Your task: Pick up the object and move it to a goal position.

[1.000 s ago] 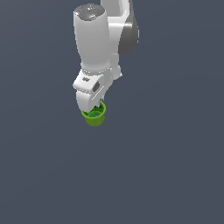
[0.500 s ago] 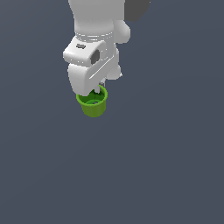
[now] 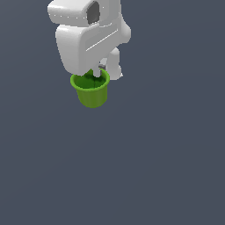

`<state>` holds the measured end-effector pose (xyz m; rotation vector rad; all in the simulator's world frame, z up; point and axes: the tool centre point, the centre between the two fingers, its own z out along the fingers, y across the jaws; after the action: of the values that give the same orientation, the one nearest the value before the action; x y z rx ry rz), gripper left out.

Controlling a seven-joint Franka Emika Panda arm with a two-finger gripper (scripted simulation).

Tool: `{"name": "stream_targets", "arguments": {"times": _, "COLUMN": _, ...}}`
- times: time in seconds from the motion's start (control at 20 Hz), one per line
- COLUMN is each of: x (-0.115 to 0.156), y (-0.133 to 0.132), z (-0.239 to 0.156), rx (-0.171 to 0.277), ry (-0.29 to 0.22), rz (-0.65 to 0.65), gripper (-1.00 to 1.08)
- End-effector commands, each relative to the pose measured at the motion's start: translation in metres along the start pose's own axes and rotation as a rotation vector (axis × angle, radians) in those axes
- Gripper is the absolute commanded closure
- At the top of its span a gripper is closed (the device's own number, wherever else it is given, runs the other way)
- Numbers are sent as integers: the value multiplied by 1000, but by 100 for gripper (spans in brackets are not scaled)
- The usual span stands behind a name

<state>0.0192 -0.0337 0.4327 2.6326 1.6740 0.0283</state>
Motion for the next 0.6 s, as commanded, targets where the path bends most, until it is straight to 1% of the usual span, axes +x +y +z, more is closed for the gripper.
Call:
{"name": "stream_targets", "arguments": {"times": 0.0, "x": 3, "y": 4, "z": -17, "rx": -2, "ry": 0, "rz": 0, "gripper": 108}}
{"name": "stream_targets", "arguments": {"times": 0.55, "x": 15, "y": 17, "z": -69, "rx": -2, "ry": 0, "rz": 1, "gripper": 108}}
